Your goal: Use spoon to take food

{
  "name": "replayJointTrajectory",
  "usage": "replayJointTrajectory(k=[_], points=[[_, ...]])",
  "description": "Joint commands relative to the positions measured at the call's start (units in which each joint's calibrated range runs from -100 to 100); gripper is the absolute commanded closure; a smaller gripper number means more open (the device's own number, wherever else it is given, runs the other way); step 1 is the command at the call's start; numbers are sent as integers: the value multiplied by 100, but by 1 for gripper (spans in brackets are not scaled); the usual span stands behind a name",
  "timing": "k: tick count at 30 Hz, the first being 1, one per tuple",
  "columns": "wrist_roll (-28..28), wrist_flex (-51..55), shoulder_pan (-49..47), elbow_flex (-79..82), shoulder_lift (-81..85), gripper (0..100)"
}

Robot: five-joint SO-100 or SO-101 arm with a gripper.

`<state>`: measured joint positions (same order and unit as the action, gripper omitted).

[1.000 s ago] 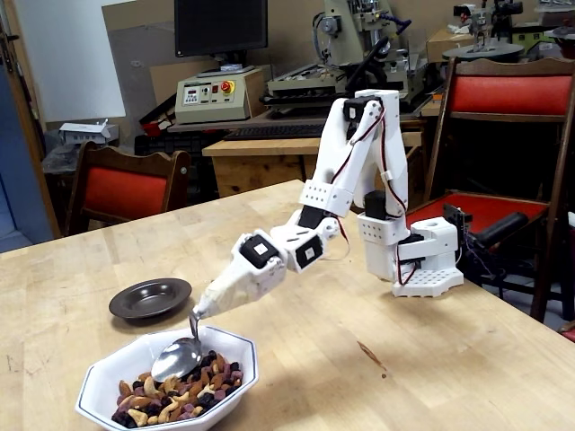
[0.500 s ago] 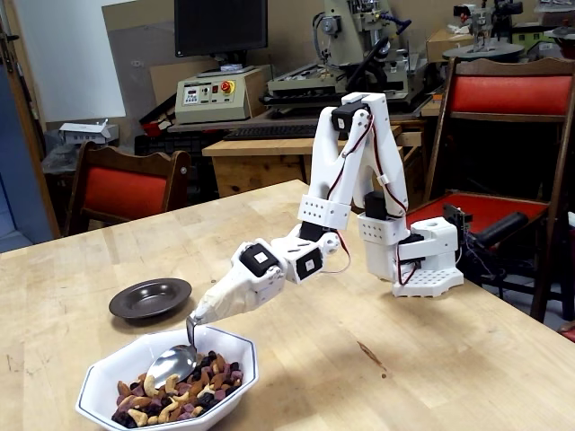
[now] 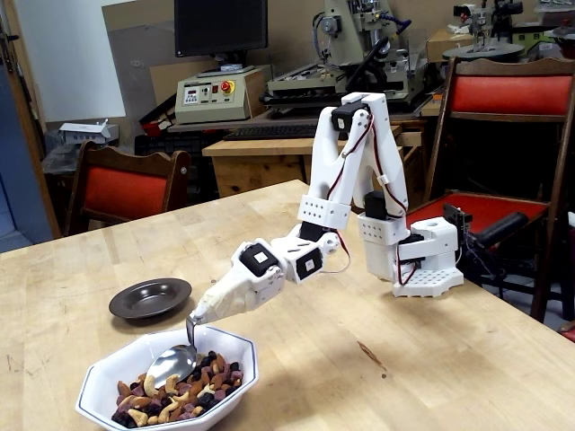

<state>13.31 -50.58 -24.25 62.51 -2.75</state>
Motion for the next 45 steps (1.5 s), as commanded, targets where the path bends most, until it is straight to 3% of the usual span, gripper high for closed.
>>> replayJointTrajectory(k=[1,41,45], points=[[10,-136,-49,-153,65,96],[5,-144,-597,-144,-406,96],[-205,-144,-590,-153,-406,96]])
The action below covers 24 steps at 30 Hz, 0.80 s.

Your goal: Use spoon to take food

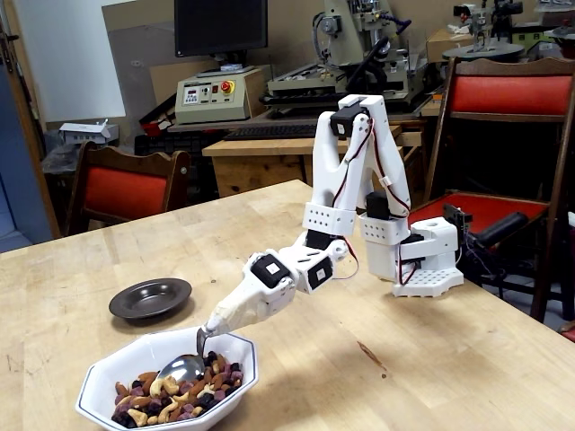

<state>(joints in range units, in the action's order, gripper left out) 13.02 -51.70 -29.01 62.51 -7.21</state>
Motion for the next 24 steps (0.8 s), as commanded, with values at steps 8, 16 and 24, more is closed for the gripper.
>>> replayJointTrajectory(k=[8,16,24], points=[[-625,-40,-121,-162,41,96],[-737,-40,-121,-171,49,96],[-1089,-40,-106,-171,49,96]])
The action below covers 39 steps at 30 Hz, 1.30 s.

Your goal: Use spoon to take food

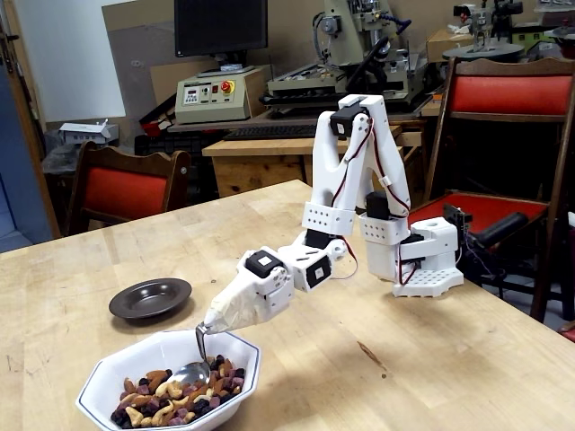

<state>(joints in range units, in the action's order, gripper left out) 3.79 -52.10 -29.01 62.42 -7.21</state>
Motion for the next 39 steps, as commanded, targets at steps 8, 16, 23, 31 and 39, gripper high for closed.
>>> replayJointTrajectory(k=[8,16,23,31,39], points=[[-454,0,-91,-162,58,96],[-513,-7,-91,-162,58,96],[-474,0,-69,-118,537,96],[-474,0,405,-109,794,96],[-513,0,449,-100,802,96]])
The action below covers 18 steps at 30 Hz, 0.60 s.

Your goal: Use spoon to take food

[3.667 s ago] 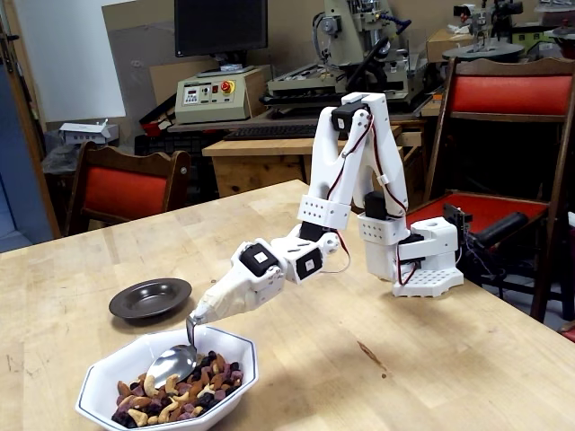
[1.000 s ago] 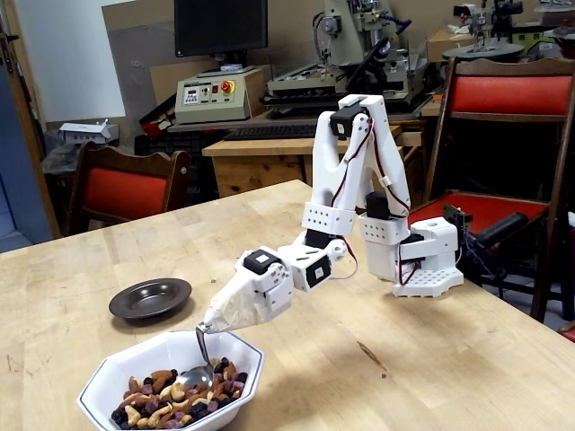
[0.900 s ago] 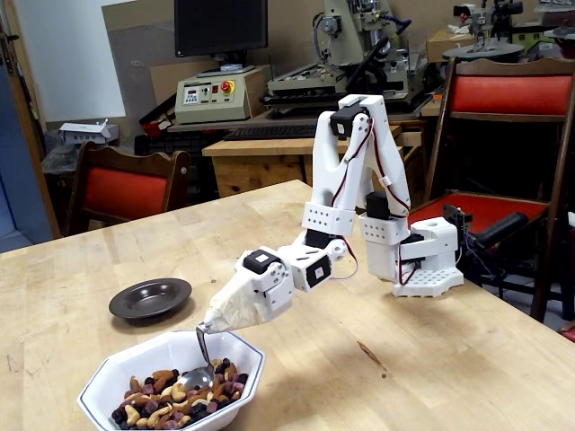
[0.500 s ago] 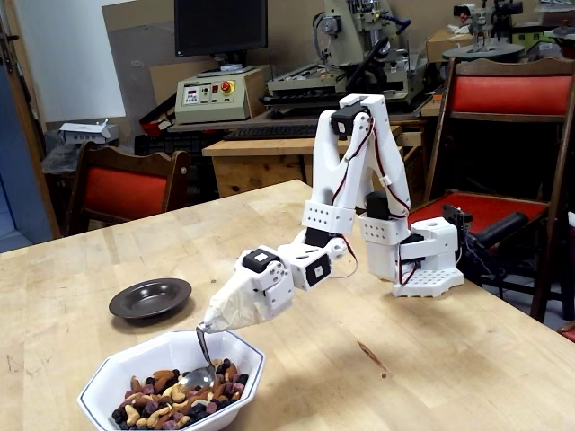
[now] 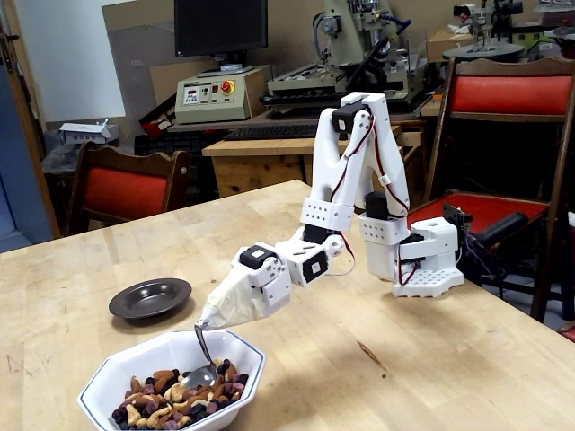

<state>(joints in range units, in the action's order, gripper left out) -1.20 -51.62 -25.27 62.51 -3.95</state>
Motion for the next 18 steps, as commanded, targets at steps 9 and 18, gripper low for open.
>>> replayJointTrajectory(k=[9,18], points=[[-20,-48,76,-171,476,96],[-20,-48,68,-180,476,96]])
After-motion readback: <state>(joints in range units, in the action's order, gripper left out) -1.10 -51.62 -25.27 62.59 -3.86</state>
